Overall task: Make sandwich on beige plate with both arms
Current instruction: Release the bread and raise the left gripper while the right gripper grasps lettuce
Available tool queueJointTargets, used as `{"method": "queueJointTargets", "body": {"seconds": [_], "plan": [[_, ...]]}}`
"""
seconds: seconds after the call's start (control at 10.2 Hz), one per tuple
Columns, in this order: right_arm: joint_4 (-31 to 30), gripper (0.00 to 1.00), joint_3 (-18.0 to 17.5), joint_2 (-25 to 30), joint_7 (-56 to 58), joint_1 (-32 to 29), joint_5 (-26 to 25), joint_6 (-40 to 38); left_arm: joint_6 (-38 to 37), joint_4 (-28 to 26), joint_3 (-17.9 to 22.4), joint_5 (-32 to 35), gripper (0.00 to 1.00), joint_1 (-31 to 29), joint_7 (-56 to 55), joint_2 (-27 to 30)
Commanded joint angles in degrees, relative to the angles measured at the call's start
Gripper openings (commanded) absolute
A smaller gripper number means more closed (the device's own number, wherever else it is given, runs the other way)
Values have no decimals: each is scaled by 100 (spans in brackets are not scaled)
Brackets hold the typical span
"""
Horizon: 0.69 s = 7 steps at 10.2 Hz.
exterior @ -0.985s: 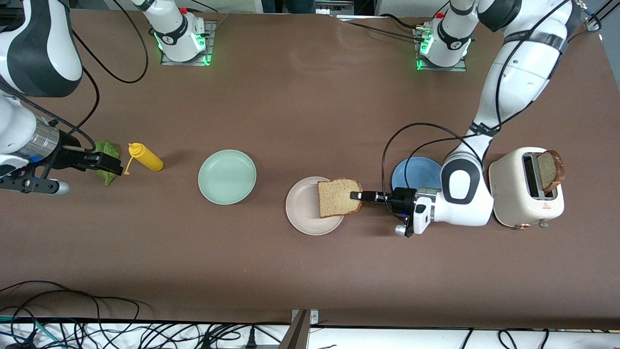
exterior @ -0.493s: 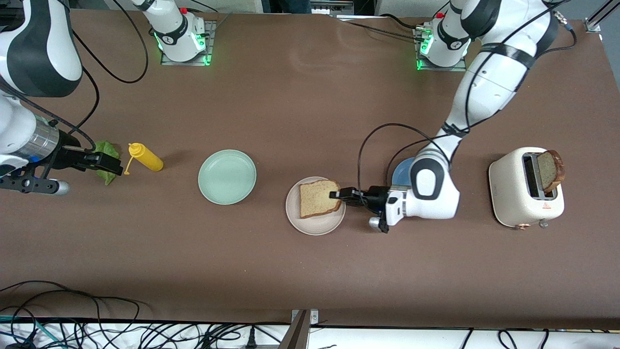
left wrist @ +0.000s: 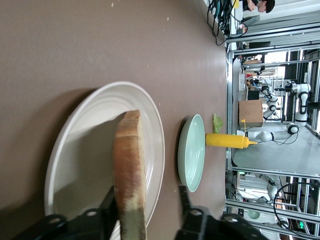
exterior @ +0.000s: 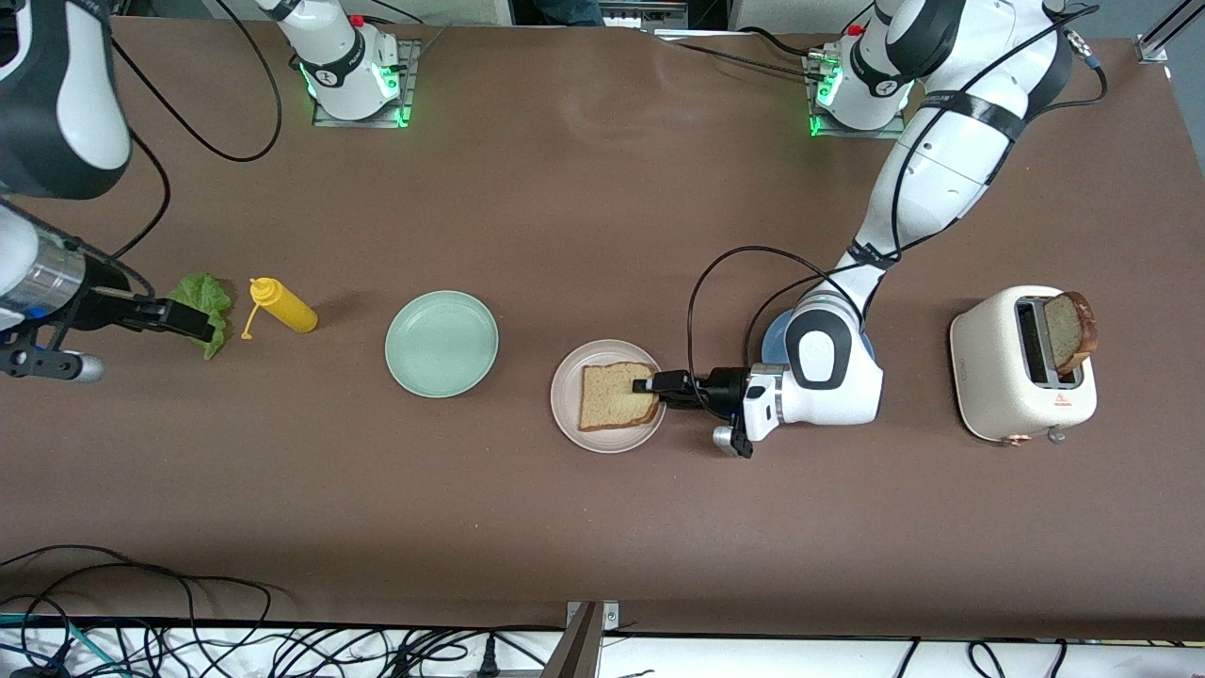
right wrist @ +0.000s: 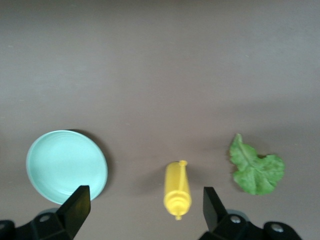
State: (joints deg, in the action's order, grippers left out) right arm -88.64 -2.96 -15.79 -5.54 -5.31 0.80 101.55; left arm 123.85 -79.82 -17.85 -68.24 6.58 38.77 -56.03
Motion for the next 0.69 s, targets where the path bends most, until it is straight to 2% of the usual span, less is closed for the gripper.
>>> {"method": "queueJointTargets", "body": {"seconds": [0.0,0.2,0.39,0.59], "plan": [[-222,100,-3,-143,535,-373,-70,-83,-54,-25,141,474,100,-25,70,250],[-522,100,68,-389,913,-523,-709,118,-167,-77,133,1284,100,-244,-70,407],[-846,100,217,-617,1159,-576,-739,626,-422,-60,142,2047,100,-315,-604,635],[-1416,100,419,-776,1589,-620,-739,1433,-868,-43,142,3311,100,-455,-1264,1022]]}}
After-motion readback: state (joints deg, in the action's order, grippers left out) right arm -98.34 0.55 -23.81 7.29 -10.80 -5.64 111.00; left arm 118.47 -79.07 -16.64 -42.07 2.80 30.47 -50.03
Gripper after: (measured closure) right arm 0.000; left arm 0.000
